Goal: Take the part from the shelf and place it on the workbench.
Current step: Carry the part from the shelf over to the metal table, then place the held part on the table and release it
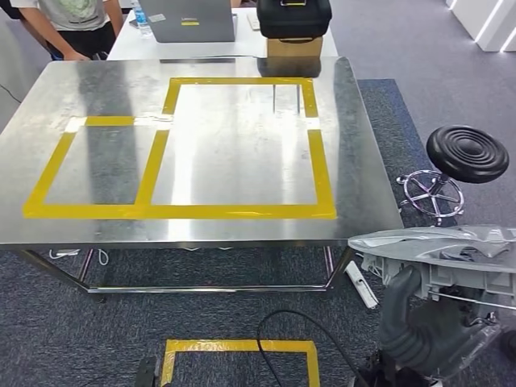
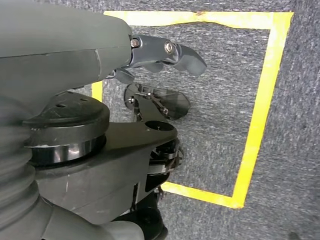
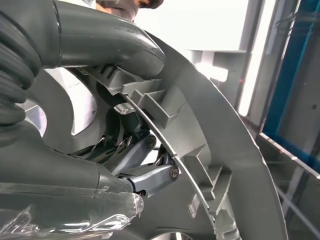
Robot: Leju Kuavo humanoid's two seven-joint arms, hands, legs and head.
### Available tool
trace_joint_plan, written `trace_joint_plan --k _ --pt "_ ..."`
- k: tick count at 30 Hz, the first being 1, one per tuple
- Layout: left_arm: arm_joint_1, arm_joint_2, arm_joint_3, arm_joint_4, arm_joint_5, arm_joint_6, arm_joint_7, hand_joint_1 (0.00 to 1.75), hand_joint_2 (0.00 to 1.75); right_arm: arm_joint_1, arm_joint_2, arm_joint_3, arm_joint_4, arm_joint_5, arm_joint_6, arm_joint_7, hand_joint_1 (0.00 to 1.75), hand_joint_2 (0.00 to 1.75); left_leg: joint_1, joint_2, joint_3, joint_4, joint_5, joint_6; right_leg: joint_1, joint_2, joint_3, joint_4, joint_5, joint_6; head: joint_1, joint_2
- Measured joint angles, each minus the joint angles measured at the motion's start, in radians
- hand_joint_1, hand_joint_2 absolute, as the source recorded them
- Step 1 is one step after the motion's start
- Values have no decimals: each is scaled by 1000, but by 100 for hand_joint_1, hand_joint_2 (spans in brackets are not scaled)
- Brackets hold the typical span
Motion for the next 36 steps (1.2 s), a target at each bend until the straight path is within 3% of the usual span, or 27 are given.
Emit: trace_joint_plan --k 2,4,7,8,9,10,12,13,15,18,20,22,23,24,25,27,29,33,35,36 --pt "-1 0 0 0 0 0 1 0 175 1 0 0 0 0 0 0 175 175 2 1 1 -2 -2 -10 -1 1 -1 -3 2 -12 -1 0" --pt "-1 0 0 0 0 0 1 0 175 1 1 0 0 2 0 0 175 175 2 2 -16 37 -31 -22 -5 -1 1 -8 4 -23 -5 0" --pt "0 1 0 0 -5 -2 2 0 175 0 1 -3 0 20 0 11 175 175 4 3 -107 218 -115 -31 -6 -3 3 -8 2 -31 -9 0" --pt "0 1 0 0 -8 -4 3 0 175 -3 1 -5 1 31 0 23 175 175 5 4 -131 261 -123 -32 -6 -3 3 -8 2 -32 -9 0" --pt "1 2 0 0 -13 -7 5 0 175 -9 1 -9 4 43 0 40 175 175 5 4 -140 270 -111 -33 -7 -2 4 -8 1 -32 -10 0" --pt "1 3 0 0 -18 -10 6 0 175 -18 0 -14 8 56 0 61 175 175 6 4 -129 241 -80 -32 -7 -1 5 -8 1 -32 -9 0" --pt "-1 4 -1 0 -30 -16 8 0 175 -51 -3 -29 25 82 0 107 175 175 8 6 -73 115 -8 -32 -7 2 7 -7 0 -26 -10 0" --pt "-3 5 -3 0 -35 -18 10 0 175 -73 -8 -39 37 93 0 127 175 175 9 6 -47 57 12 -29 -5 4 6 -5 -1 -21 -11 0" --pt "-6 5 -5 0 -43 -23 12 0 175 -122 -21 -59 67 107 0 160 175 175 8 6 -27 5 20 -19 -1 7 3 -6 0 -8 -11 0" --pt "-8 6 -8 0 -55 -28 14 0 175 -199 -48 -82 125 113 27 227 175 175 8 4 -28 0 24 3 -4 3 -2 -3 -2 9 -7 0" --pt "-11 7 -13 0 -64 -32 19 0 175 -264 -71 -96 185 108 72 279 175 175 10 5 -28 -2 27 14 -4 -2 -37 68 -43 18 0 0" --pt "-13 9 -19 0 -73 -34 27 0 175 -340 -92 -110 264 109 117 311 175 175 9 7 -29 -2 28 19 -4 -3 -101 201 -100 22 5 0" --pt "-14 10 -23 0 -77 -34 32 0 175 -377 -102 -117 308 114 132 320 175 175 8 8 -29 -2 28 19 -4 -3 -127 254 -115 23 5 0" --pt "-15 12 -27 0 -80 -35 35 0 175 -410 -109 -123 349 120 142 326 175 175 7 8 -28 -1 28 20 -4 -3 -137 272 -111 22 5 0" --pt "-17 12 -30 0 -82 -35 37 0 175 -439 -115 -128 387 125 148 329 175 175 7 7 -28 -1 28 20 -4 -4 -128 252 -89 21 5 0" --pt "-20 13 -35 0 -85 -35 39 0 175 -481 -122 -135 438 129 150 332 175 175 7 3 -25 0 27 17 -5 -4 -66 123 -21 19 6 0" --pt "-22 14 -38 0 -87 -36 40 0 175 -509 -126 -138 472 134 150 332 175 175 4 -2 -27 2 28 8 -4 -2 -15 17 11 13 6 0" --pt "-23 16 -41 0 -91 -38 44 0 175 -543 -132 -140 524 154 184 358 175 175 3 -2 -36 2 27 -13 -3 3 -12 -4 14 -10 2 0" --pt "-27 17 -48 0 -98 -41 49 0 175 -594 -133 -140 582 170 227 385 175 175 4 0 -63 57 -8 -23 -7 2 -12 -7 17 -21 -2 0" --pt "-29 18 -52 0 -101 -42 52 0 175 -628 -134 -139 622 178 247 396 175 175 4 1 -92 116 -36 -26 -7 2 -13 -7 17 -25 -4 0"
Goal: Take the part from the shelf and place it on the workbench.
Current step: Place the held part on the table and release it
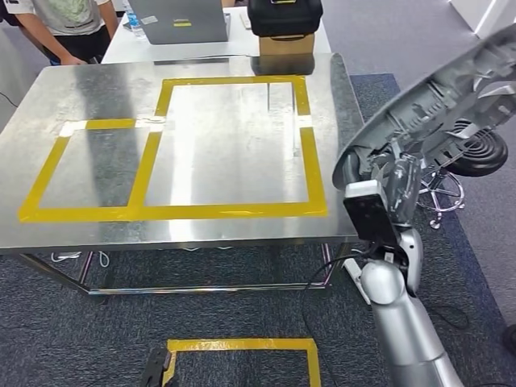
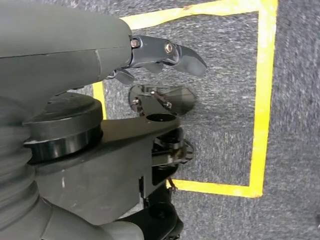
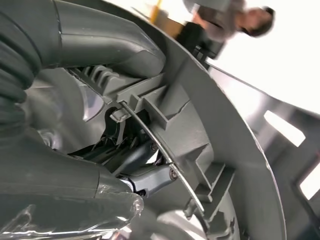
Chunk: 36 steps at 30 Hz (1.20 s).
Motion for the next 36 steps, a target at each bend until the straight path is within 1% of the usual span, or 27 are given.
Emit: trace_joint_plan --k 1,2,3,4,5,6,7,8,10,12,13,14,17,18,19,20,22,23,24,27,29,30,32,33,34,35,36 --pt "-2 1 -3 0 -4 -1 4 0 175 -37 0 1 51 8 19 9 175 175 0 1 -36 69 -28 -2 0 0 -1 0 0 -2 -2 0" --pt "-3 1 -6 0 -7 -2 8 0 175 -74 -1 1 105 16 35 16 175 175 1 1 -68 128 -45 -3 1 0 -1 0 0 -3 -2 0" --pt "-3 1 -9 0 -9 -3 12 0 175 -108 -1 2 160 24 49 22 175 175 1 1 -87 159 -45 -3 1 0 -1 0 0 -3 -3 0" --pt "-4 2 -13 0 -12 -3 15 0 175 -141 -1 3 214 32 62 28 175 175 1 1 -89 152 -25 -2 1 0 0 0 0 -3 -4 0" --pt "-5 2 -16 0 -15 -3 17 0 175 -171 -1 5 263 41 74 34 175 175 1 2 -72 110 9 0 2 0 1 1 0 -3 -4 0" --pt "-6 2 -20 0 -17 -4 19 0 175 -202 0 8 309 52 87 40 175 175 1 3 -43 45 48 3 2 0 1 1 0 -1 -5 0" --pt "-8 2 -24 0 -20 -4 21 0 175 -234 1 12 357 63 104 44 175 175 0 4 -12 -21 77 6 4 0 0 2 -1 2 -5 0" --pt "-11 3 -27 0 -23 -5 23 0 175 -268 2 17 406 74 126 47 175 175 0 5 10 -70 92 9 6 1 -2 4 -1 6 -5 0" --pt "-15 4 -33 0 -27 -7 26 0 175 -330 4 31 502 91 190 48 175 175 -2 4 24 -109 93 17 9 1 -7 3 1 17 -5 0" --pt "-16 5 -38 0 -30 -10 30 0 175 -380 11 46 592 96 278 53 175 175 0 2 23 -113 93 28 8 -1 -10 1 -1 27 -5 0" --pt "-17 6 -40 0 -31 -12 32 0 175 -403 17 54 631 100 324 61 175 175 2 2 23 -115 94 34 7 -2 -17 15 -11 32 -3 0" --pt "-18 6 -43 0 -31 -14 33 0 175 -429 26 66 673 108 375 77 175 175 5 2 25 -116 95 38 7 -3 -35 52 -32 37 0 0" --pt "-20 7 -49 0 -33 -19 37 0 175 -492 57 111 791 143 486 142 175 175 6 2 26 -116 93 45 6 -5 -130 242 -109 44 5 0" --pt "-20 7 -51 0 -33 -20 38 0 175 -502 66 126 822 152 500 162 175 175 6 1 28 -116 92 46 6 -5 -152 279 -114 44 5 0" --pt "-21 7 -52 0 -34 -21 38 0 175 -507 76 140 847 161 506 178 175 175 6 -1 30 -116 91 46 6 -5 -156 279 -100 43 5 0" --pt "-21 7 -54 0 -35 -22 39 0 175 -511 85 152 868 169 508 190 175 175 6 -3 33 -116 89 45 5 -5 -141 240 -68 41 5 0" --pt "-21 6 -55 0 -37 -23 40 0 175 -522 102 174 902 183 508 201 175 175 5 -7 38 -114 84 39 6 -5 -80 104 3 36 5 0" --pt "-21 6 -56 0 -39 -23 42 0 175 -529 112 184 915 188 507 199 175 175 3 -8 38 -113 82 35 7 -4 -53 48 22 32 4 0" --pt "-21 6 -58 0 -40 -23 44 0 175 -535 120 193 927 193 506 193 175 175 2 -8 37 -112 81 30 9 -3 -39 17 29 28 3 0" --pt "-21 4 -61 0 -43 -23 49 0 175 -537 139 215 951 204 504 180 175 175 3 -6 35 -113 79 13 11 1 -34 2 25 13 2 0" --pt "-22 4 -62 0 -44 -23 51 0 175 -538 147 224 962 208 503 177 175 175 5 -2 19 -78 51 1 7 1 -32 -3 27 2 -1 0" --pt "-22 4 -62 0 -44 -23 51 0 175 -539 150 227 967 209 501 175 175 175 5 0 -2 -32 24 -4 5 1 -31 -4 27 -1 -4 0" --pt "-22 4 -63 0 -45 -23 51 0 175 -538 155 232 978 212 502 170 175 175 6 1 -64 96 -34 -11 5 0 -31 -4 27 -4 -7 0" --pt "-21 5 -63 0 -46 -23 51 0 175 -536 157 236 984 217 507 164 175 175 7 2 -88 142 -45 -12 4 -1 -31 -4 26 -4 -7 0" --pt "-20 5 -63 0 -47 -23 51 0 175 -534 161 242 991 225 514 156 175 175 8 2 -98 157 -37 -14 4 -1 -31 -4 26 -3 -7 0" --pt "-20 5 -64 0 -48 -23 51 0 175 -532 167 249 996 236 523 148 175 175 10 2 -89 134 -12 -15 2 0 -30 -4 25 -2 -7 0" --pt "-21 6 -66 0 -49 -23 51 0 175 -529 175 259 1002 248 532 142 175 175 12 3 -64 80 25 -18 1 2 -29 -3 24 0 -7 0"
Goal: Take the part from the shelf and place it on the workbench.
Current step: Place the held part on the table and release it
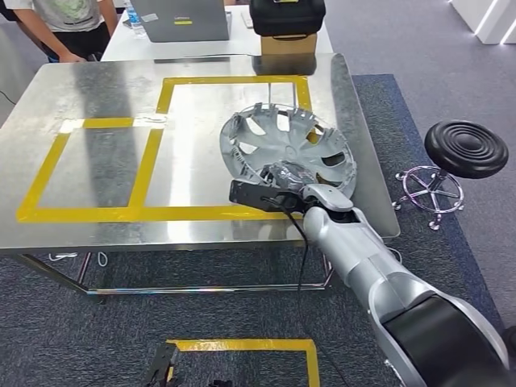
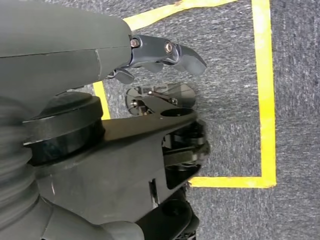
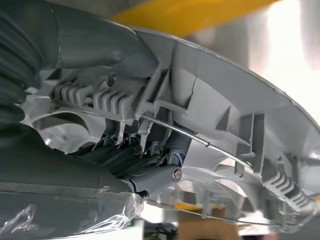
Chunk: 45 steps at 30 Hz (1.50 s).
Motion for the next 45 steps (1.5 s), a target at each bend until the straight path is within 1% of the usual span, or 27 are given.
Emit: trace_joint_plan --k 1,3,7,9,11,12,13,14,16,18,21,23,24,26,27,28,29,30,32,34,36,38,40,42,43,44,45 --pt "-1 0 -2 0 -1 0 0 0 175 2 9 11 5 14 7 -2 175 175 3 1 31 -64 32 -3 0 2 0 1 -1 4 -1 0" --pt "-4 -3 -6 0 -2 -1 1 0 175 6 23 34 14 45 16 7 175 175 6 1 76 -160 59 2 3 6 -3 6 -4 16 -4 0" --pt "-2 -7 -9 0 1 -2 3 0 175 14 33 86 34 116 27 54 175 175 5 -2 86 -181 55 34 5 2 -6 10 -11 32 -4 0" --pt "-1 -6 -10 0 5 -2 3 0 175 12 32 123 41 167 26 76 175 175 5 -2 88 -182 55 46 4 -3 -38 78 -51 40 -1 0" --pt "1 -4 -10 0 7 -2 3 0 175 8 27 160 47 217 12 87 175 175 2 -1 89 -181 54 53 5 -6 -103 213 -110 42 1 0" --pt "3 -3 -9 0 7 -2 3 0 175 8 22 177 50 237 -4 86 175 175 0 -1 90 -181 53 55 5 -6 -131 268 -128 41 1 0" --pt "5 -1 -9 0 7 -2 3 0 175 8 17 192 53 253 -25 80 175 175 -2 -1 90 -181 53 57 6 -6 -146 294 -129 38 1 0" --pt "7 0 -9 0 7 -2 3 0 175 7 13 205 54 264 -52 70 175 175 -4 -1 92 -181 52 58 7 -6 -141 280 -111 34 1 0" --pt "9 2 -10 0 7 -2 2 0 175 2 8 224 55 275 -106 47 175 175 -6 -2 97 -181 49 57 11 -6 -83 158 -43 22 1 0" --pt "7 2 -10 0 5 -2 2 0 175 -6 8 238 55 279 -143 30 175 175 -10 -1 98 -181 46 51 17 -5 -23 41 -5 14 1 0" --pt "6 2 -12 0 0 -2 2 0 175 -11 14 254 55 284 -166 -1 175 175 -10 -1 99 -186 48 37 20 -4 -4 8 -4 10 0 0" --pt "5 2 -12 0 -2 -2 2 0 175 -10 25 261 55 286 -170 -16 175 175 -9 0 92 -170 31 25 16 -4 0 0 0 2 -2 0" --pt "4 2 -13 0 -3 -2 2 0 175 -10 32 264 55 287 -171 -19 175 175 -9 0 77 -138 8 19 12 -4 2 -4 1 -3 -4 0" --pt "3 3 -13 0 -3 -2 2 0 175 -9 41 269 55 287 -171 -21 175 175 -7 0 20 -18 -53 10 11 -5 3 -5 1 -7 -9 0" --pt "4 3 -13 0 -4 -2 2 0 175 -7 43 271 56 288 -167 -19 175 175 -6 1 -10 42 -75 6 10 -5 3 -5 1 -8 -8 0" --pt "5 4 -13 0 -3 -2 2 0 175 -5 43 272 58 290 -158 -14 175 175 -5 1 -29 78 -78 3 10 -5 3 -5 0 -8 -8 0" --pt "5 5 -13 0 -2 -2 2 0 175 -4 44 275 60 295 -146 -1 175 175 -3 1 -33 78 -62 1 8 -4 4 -4 0 -7 -8 0" --pt "6 5 -13 0 1 -2 2 0 175 -4 44 277 61 302 -133 20 175 175 -1 1 -16 39 -29 -2 6 -4 4 -3 -2 -5 -8 0" --pt "5 6 -13 0 9 -2 0 0 175 -10 36 282 65 320 -108 76 175 175 5 2 44 -87 39 -9 5 -3 4 5 -7 5 -11 0" --pt "6 7 -13 0 16 -1 -2 0 175 -25 11 288 70 342 -88 126 175 175 8 1 81 -164 58 0 9 -4 -1 13 -12 17 -15 0" --pt "12 9 -12 0 21 0 -3 0 175 -40 -28 296 76 363 -77 159 175 175 7 -2 83 -171 50 21 11 -8 -1 12 -13 24 -14 0" --pt "21 12 -11 0 24 0 -6 0 175 -54 -67 301 82 377 -70 177 175 175 7 -3 83 -171 51 37 8 -10 -6 28 -27 32 -11 0" --pt "23 14 -10 0 28 0 -10 0 175 -69 -102 306 86 390 -59 186 175 175 8 -3 85 -171 51 48 7 -10 -48 117 -77 40 -8 0" --pt "24 17 -9 0 30 -1 -14 0 175 -78 -130 312 90 398 -47 190 175 175 6 -3 86 -171 50 53 8 -10 -114 254 -134 43 -5 0" --pt "24 18 -8 0 31 -1 -14 0 175 -79 -140 314 92 401 -43 190 175 175 5 -2 87 -171 49 55 8 -10 -135 295 -143 42 -5 0" --pt "25 19 -8 0 31 -1 -15 0 175 -80 -148 316 94 402 -40 191 175 175 4 -2 89 -171 48 56 8 -10 -140 301 -133 40 -5 0" --pt "25 20 -7 0 33 -2 -16 0 175 -81 -155 318 96 404 -34 191 175 175 4 -3 91 -171 47 56 8 -10 -125 265 -104 37 -5 0"
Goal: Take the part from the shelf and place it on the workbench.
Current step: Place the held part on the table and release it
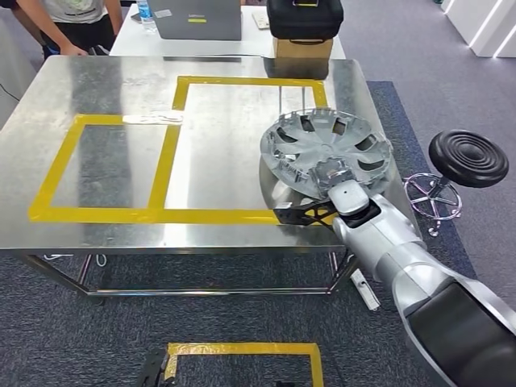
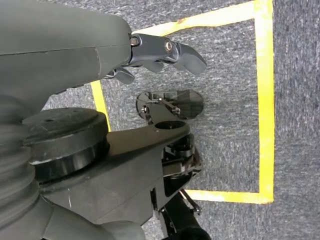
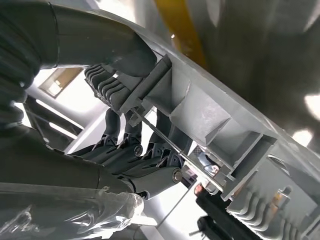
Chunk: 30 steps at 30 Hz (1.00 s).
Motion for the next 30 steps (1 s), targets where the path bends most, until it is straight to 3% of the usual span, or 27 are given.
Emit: trace_joint_plan --k 2,4,7,9,12,13,14,15,17,19,22,24,25,28,29,30 --pt "-1 0 1 0 6 -5 -1 0 175 -7 -11 4 2 6 16 3 175 175 -2 0 5 0 -4 -3 1 0 64 -135 69 -5 0 0" --pt "-1 1 3 0 12 -11 -2 0 175 -17 -20 9 4 14 32 5 175 175 -6 0 5 1 -6 -12 2 1 110 -231 99 -8 -1 0" --pt "2 4 6 0 15 -13 -3 0 175 -18 -35 15 6 18 40 1 175 175 -6 0 4 -5 -4 -27 3 2 118 -251 99 -17 -2 0" --pt "4 4 7 0 12 -13 -3 0 175 -17 -43 18 7 20 40 -2 175 175 -6 2 -9 22 -28 -37 -2 2 120 -256 102 -27 -2 0" --pt "5 6 8 0 9 -13 -3 0 175 -10 -48 21 8 22 39 -5 175 175 -6 4 -88 196 -117 -45 -4 2 121 -258 103 -36 -4 0" --pt "5 6 9 0 9 -12 -3 0 175 -5 -49 22 8 23 39 -5 175 175 -6 4 -115 250 -133 -46 -4 3 122 -258 103 -36 -4 0" --pt "5 7 10 0 9 -12 -3 0 175 -1 -49 22 9 23 39 -6 175 175 -6 4 -128 272 -129 -47 -4 3 122 -258 103 -36 -3 0" --pt "5 7 11 0 9 -12 -3 0 175 2 -49 23 9 24 39 -6 175 175 -6 4 -123 257 -107 -46 -4 4 123 -258 102 -36 -3 0" --pt "4 7 13 0 8 -12 -3 0 175 2 -50 23 9 24 38 -6 175 175 -4 6 -68 138 -33 -46 -5 4 125 -257 100 -31 -4 0" --pt "3 7 13 0 8 -10 -3 0 175 -1 -50 24 9 26 36 -6 175 175 -3 7 -16 27 4 -41 -1 5 122 -252 99 -22 -4 0" --pt "3 5 13 0 6 -6 -3 0 175 0 -49 25 9 30 21 -11 175 175 -4 5 -6 -1 2 -22 2 6 119 -255 102 -7 -2 0" --pt "3 5 13 0 4 -3 -3 0 175 0 -48 25 7 30 -8 -17 175 175 -2 5 -5 -3 5 -9 0 4 108 -231 83 2 2 0" --pt "2 4 14 0 1 -2 -2 0 175 0 -45 26 6 28 -29 -21 175 175 0 5 -4 -4 6 -4 0 3 89 -190 59 6 5 0" --pt "0 4 14 0 -11 0 -1 0 175 2 -18 26 2 18 -96 -44 175 175 -1 7 -3 -4 5 1 -1 2 1 1 -24 10 11 0" --pt "-1 4 13 0 -16 0 0 0 175 3 -2 26 1 16 -112 -55 175 175 -1 8 -3 -4 5 1 -1 2 -12 28 -26 10 11 0" --pt "-3 4 13 0 -21 0 1 0 175 4 16 26 -1 15 -124 -67 175 175 -1 9 -2 -4 5 1 -2 2 -6 15 -9 9 10 0"
